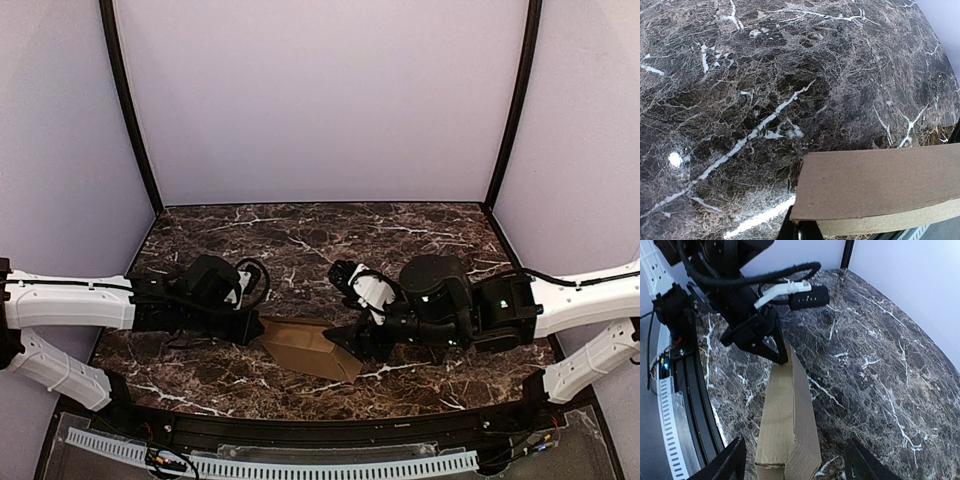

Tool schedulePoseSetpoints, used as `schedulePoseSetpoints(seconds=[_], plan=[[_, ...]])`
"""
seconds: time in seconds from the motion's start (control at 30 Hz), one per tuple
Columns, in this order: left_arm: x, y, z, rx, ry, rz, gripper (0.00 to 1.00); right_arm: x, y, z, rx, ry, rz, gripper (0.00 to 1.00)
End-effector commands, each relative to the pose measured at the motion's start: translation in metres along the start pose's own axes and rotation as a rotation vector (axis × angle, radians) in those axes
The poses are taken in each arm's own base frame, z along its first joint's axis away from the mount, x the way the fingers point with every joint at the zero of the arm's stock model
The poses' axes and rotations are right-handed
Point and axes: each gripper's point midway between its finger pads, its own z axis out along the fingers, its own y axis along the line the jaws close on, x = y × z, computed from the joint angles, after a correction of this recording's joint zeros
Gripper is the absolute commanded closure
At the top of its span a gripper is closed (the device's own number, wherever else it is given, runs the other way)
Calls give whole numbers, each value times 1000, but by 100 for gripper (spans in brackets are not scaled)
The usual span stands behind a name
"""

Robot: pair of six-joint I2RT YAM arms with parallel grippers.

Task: Fold the paper box

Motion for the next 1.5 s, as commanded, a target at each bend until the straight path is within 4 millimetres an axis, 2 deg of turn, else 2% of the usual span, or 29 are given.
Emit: schedulePoseSetpoints(seconds=[0.0,0.1,0.63,0.93,1.17,1.47], plan=[[10,9,-1,-50,45,3,99,21,-5,2,77,132,-8,37],[11,10,-1,-52,44,1,99,23,-3,5,81,165,-5,44],[14,14,-1,-63,42,-4,100,24,0,7,115,212,0,100],[10,15,-5,-78,17,-13,100,59,-8,26,203,266,32,100],[7,18,-10,-141,-24,-16,100,83,-15,44,269,239,93,100],[22,14,-9,-192,-65,-42,100,106,-25,56,349,214,174,100]])
